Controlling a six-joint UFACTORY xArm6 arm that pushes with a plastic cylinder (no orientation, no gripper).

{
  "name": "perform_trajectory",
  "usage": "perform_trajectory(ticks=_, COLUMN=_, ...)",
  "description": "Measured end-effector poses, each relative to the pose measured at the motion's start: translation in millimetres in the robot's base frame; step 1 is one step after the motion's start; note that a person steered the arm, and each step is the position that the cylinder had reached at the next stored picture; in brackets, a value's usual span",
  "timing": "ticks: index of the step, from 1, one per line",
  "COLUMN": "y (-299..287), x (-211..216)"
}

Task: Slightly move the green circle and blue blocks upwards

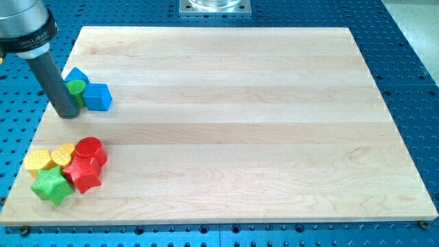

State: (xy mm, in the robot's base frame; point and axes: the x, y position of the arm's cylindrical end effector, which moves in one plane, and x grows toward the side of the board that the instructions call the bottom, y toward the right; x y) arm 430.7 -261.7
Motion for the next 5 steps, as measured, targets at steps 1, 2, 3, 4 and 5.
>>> perform_trajectory(ticks=1, y=3, x=6)
perform_trajectory(ticks=2, y=30, x=31)
perform_trajectory(ticks=3, y=66, x=19)
perform_trajectory(ticks=4, y=66, x=-6)
perform_trajectory(ticks=5, y=66, x=-10)
